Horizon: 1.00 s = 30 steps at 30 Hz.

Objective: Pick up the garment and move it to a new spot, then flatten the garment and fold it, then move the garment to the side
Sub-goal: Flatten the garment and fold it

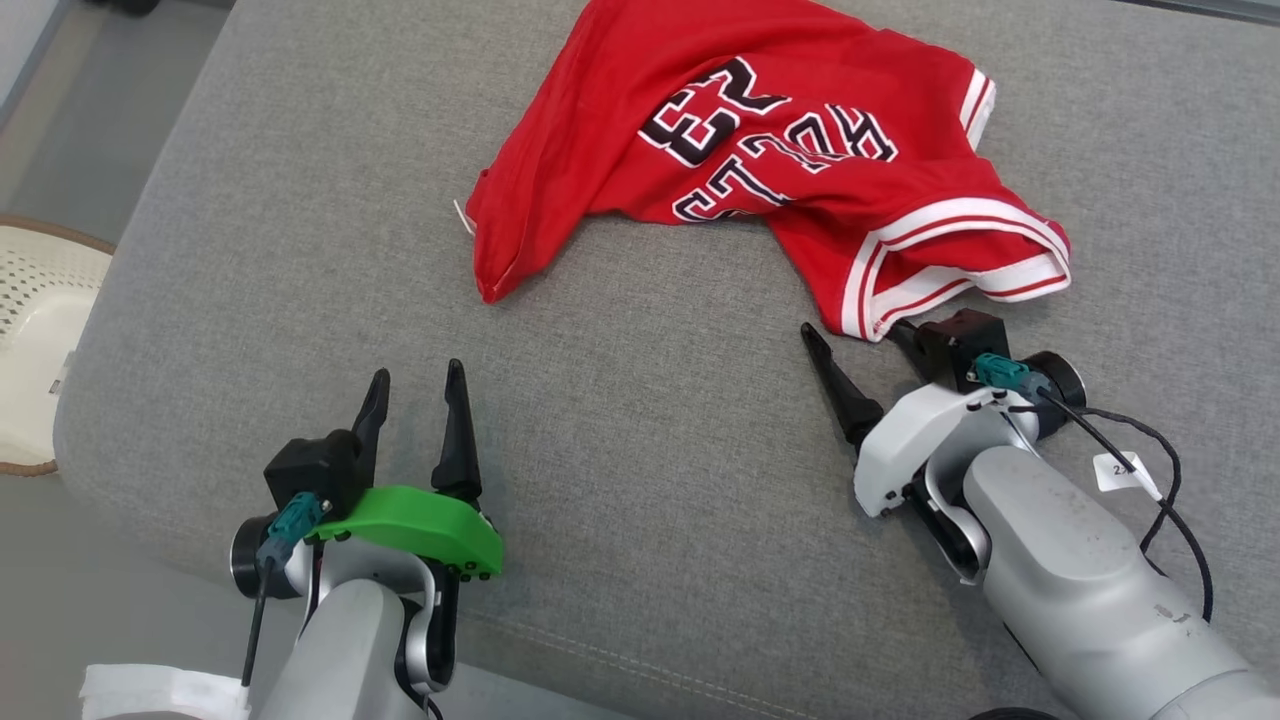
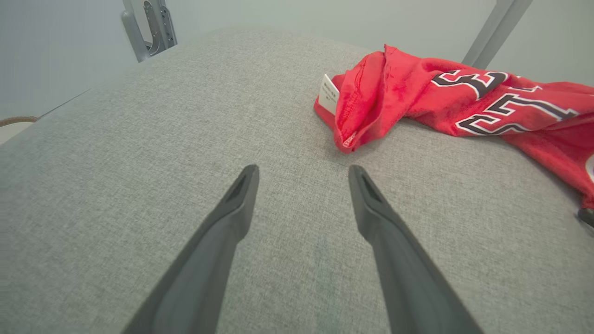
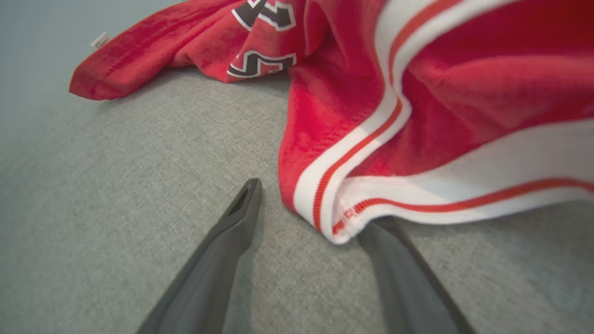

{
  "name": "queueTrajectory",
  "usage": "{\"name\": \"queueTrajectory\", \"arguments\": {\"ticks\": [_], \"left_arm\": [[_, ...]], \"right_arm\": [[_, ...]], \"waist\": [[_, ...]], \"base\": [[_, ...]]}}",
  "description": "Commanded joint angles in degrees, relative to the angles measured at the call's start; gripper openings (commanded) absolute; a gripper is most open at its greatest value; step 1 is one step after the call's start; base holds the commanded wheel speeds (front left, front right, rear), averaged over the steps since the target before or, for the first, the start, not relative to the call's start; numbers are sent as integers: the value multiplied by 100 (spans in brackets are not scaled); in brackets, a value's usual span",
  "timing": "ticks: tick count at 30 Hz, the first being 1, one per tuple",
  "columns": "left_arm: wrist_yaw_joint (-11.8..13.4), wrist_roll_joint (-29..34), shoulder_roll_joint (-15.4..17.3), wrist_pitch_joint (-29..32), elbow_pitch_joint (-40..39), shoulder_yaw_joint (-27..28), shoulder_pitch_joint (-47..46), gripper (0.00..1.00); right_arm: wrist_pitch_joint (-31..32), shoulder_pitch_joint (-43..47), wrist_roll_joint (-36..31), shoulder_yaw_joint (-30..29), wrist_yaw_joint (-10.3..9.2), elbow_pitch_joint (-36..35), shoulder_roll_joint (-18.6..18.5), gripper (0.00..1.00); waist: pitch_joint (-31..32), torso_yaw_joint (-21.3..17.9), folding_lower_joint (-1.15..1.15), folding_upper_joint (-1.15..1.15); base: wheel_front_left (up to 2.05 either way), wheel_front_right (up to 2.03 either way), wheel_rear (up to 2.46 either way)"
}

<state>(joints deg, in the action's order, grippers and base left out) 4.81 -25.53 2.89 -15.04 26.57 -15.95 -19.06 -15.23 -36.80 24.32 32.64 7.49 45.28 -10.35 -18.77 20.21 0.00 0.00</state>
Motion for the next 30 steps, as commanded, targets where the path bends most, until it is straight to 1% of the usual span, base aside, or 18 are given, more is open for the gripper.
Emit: {"name": "queueTrajectory", "arguments": {"ticks": [1, 2, 4, 7, 12, 13, 16, 19, 22, 23, 25, 28, 30], "left_arm": [[38, -26, 6, -18, -13, 4, 97, 100], [38, -22, 6, -18, -18, 18, 114, 100], [32, 13, 7, -18, 2, 65, 136, 100], [-30, 131, 9, -18, 53, 225, 236, 100], [-145, 291, 14, -18, 173, 451, 408, 100], [-156, 334, 14, -18, 216, 520, 470, 100], [-223, 434, 15, -18, 312, 659, 623, 100], [-267, 481, 12, -18, 373, 747, 723, 100], [-321, 477, 14, -17, 428, 769, 801, 100], [-321, 477, 14, -17, 428, 769, 801, 100], [-318, 461, 14, -18, 424, 763, 829, 100], [-304, 406, 14, -18, 408, 710, 827, 100], [-299, 360, 14, -18, 411, 651, 776, 100]], "right_arm": [[18, 50, 4, 71, 0, 133, -4, 31], [18, 43, 10, 101, 0, 138, 10, 0], [18, 93, 64, 134, 0, 112, 18, 0], [14, 239, 191, 55, 0, -336, 30, 0], [8, 618, 398, -117, -1, -1369, 22, 0], [8, 702, 427, -79, 0, -1589, 11, 0], [8, 861, 520, -2, -1, -2255, -111, 0], [9, 949, 606, 81, -1, -2889, -286, 0], [8, 927, 617, 29, -1, -3439, -520, 0], [8, 927, 617, 29, -1, -3439, -520, 0], [9, 894, 669, -30, 0, -3766, -632, 0], [139, 806, 736, -202, -1, -4110, -768, 0], [272, 700, 689, -342, -1, -4172, -845, 0]], "waist": [[-60, 77, 0, 0], [-41, 55, 0, 0], [27, -21, 0, 0], [272, -303, 0, 0], [724, -824, 0, 0], [848, -956, 0, 0], [1140, -1288, 0, 0], [1306, -1548, 0, 0], [1350, -1700, 0, 0], [1350, -1700, 0, 0], [1331, -1753, 0, 0], [1235, -1758, 0, 0], [1139, -1698, 0, 0]], "base": [[0, 0, 0], [0, 0, 0], [0, 0, 0], [0, 0, 0], [0, 0, 0], [0, 0, 0], [0, 0, 0], [0, 0, 0], [0, 0, 0], [0, 0, 0], [0, 0, 0], [0, 0, 0], [0, 0, 0]]}}
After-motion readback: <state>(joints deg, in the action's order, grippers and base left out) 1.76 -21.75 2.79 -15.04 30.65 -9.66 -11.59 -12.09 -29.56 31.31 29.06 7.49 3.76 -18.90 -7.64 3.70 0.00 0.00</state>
